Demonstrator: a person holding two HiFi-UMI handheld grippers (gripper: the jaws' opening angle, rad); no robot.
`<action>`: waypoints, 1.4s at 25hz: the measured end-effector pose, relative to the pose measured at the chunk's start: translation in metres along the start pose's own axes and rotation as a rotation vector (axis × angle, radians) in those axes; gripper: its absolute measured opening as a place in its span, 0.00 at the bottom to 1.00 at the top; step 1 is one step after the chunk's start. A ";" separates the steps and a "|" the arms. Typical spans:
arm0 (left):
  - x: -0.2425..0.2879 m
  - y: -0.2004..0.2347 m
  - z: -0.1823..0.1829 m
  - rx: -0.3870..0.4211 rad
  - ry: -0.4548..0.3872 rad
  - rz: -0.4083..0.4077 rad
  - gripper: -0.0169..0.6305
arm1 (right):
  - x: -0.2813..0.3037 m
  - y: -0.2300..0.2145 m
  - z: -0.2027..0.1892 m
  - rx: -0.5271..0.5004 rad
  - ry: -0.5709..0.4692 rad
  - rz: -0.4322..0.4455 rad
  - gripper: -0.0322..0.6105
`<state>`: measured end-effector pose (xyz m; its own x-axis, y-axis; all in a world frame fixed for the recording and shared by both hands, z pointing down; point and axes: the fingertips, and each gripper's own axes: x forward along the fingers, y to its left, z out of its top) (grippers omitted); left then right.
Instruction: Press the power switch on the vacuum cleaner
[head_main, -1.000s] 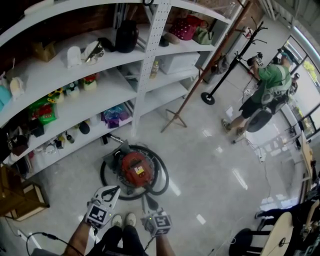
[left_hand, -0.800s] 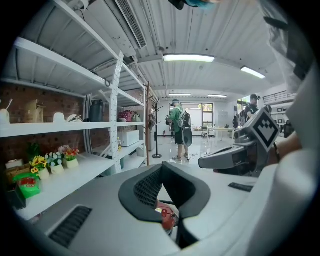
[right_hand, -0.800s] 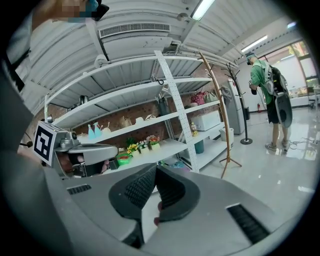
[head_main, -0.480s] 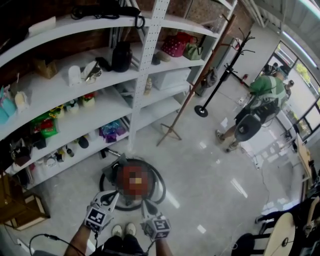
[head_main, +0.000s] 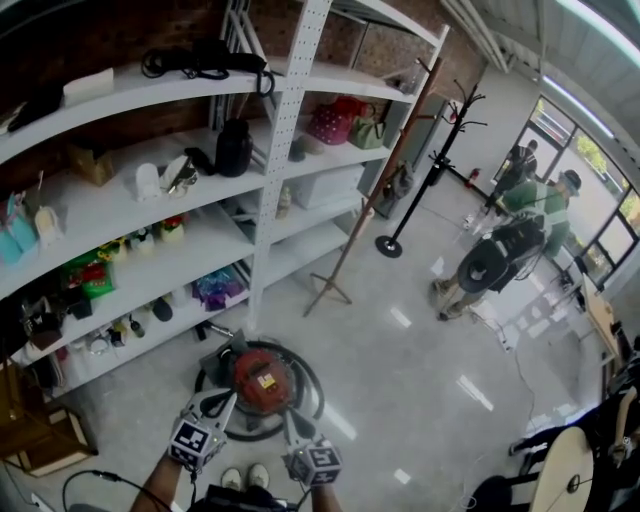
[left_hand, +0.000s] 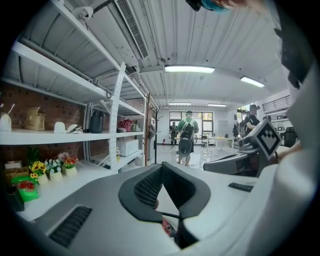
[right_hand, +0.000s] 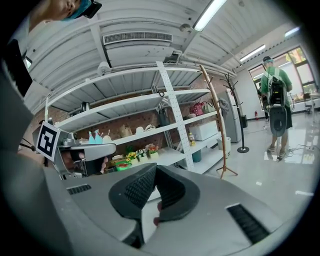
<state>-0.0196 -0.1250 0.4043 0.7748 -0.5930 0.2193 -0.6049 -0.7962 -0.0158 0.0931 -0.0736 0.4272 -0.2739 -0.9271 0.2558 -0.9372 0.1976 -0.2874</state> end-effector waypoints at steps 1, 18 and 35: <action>0.000 0.000 0.003 0.006 -0.003 0.000 0.04 | -0.001 0.000 0.003 -0.007 -0.007 -0.001 0.07; -0.019 -0.008 0.055 0.047 -0.097 0.021 0.04 | -0.029 0.013 0.045 -0.069 -0.099 0.019 0.07; -0.041 -0.017 0.075 0.066 -0.117 0.050 0.04 | -0.055 0.028 0.075 -0.105 -0.138 0.050 0.07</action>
<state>-0.0269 -0.0959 0.3225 0.7625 -0.6390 0.1012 -0.6328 -0.7692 -0.0886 0.0979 -0.0411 0.3359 -0.2957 -0.9486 0.1124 -0.9424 0.2704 -0.1969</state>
